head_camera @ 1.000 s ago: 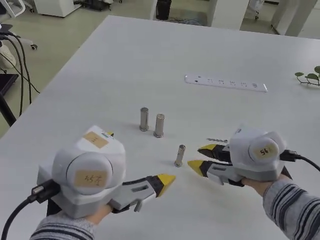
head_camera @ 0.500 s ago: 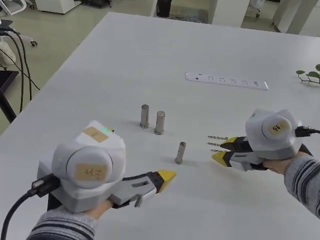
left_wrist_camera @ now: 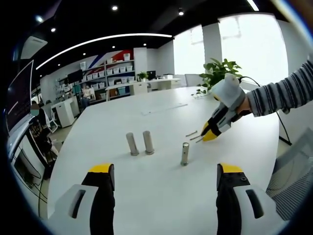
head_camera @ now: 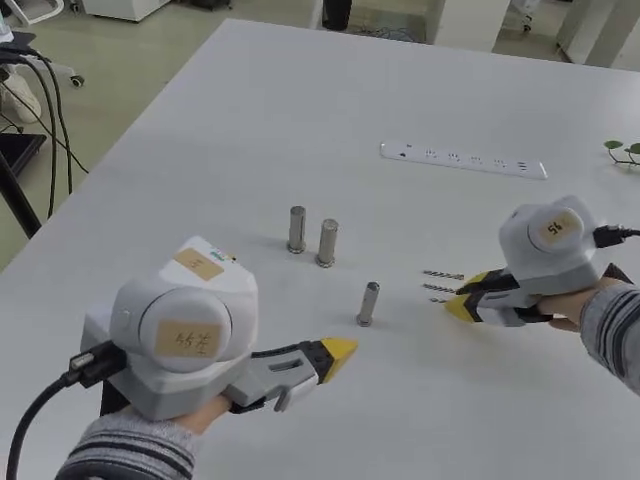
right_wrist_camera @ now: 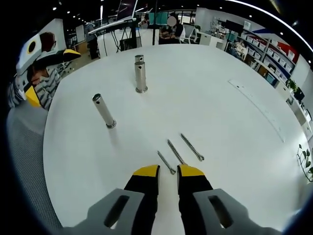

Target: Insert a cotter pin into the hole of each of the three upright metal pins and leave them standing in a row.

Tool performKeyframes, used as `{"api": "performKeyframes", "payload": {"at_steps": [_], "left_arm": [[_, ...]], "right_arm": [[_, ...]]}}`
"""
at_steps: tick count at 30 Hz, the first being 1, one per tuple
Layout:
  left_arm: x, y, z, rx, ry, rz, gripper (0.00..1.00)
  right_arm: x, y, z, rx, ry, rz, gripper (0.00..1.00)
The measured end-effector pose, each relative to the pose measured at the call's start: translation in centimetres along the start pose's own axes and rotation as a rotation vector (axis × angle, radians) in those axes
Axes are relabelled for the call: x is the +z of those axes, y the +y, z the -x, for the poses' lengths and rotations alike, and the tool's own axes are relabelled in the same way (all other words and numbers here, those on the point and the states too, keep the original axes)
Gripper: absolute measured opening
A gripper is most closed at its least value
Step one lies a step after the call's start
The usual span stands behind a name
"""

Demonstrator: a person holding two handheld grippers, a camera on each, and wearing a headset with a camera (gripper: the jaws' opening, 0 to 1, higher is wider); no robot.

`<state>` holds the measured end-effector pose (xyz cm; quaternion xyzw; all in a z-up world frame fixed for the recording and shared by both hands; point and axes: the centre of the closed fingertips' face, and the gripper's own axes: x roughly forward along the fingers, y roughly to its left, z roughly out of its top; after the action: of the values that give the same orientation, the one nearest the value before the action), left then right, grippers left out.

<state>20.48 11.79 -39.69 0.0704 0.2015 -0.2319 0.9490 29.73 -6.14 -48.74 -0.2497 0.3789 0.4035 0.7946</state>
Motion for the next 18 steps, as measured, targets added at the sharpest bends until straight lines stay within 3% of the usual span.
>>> {"api": "performKeyframes", "payload": {"at_steps": [18], "left_arm": [[-0.13,-0.31,-0.01,-0.019,0.009,-0.012,0.81]], "right_arm": [[-0.09,0.68,-0.10,0.061,0.081,0.053,0.00]]}}
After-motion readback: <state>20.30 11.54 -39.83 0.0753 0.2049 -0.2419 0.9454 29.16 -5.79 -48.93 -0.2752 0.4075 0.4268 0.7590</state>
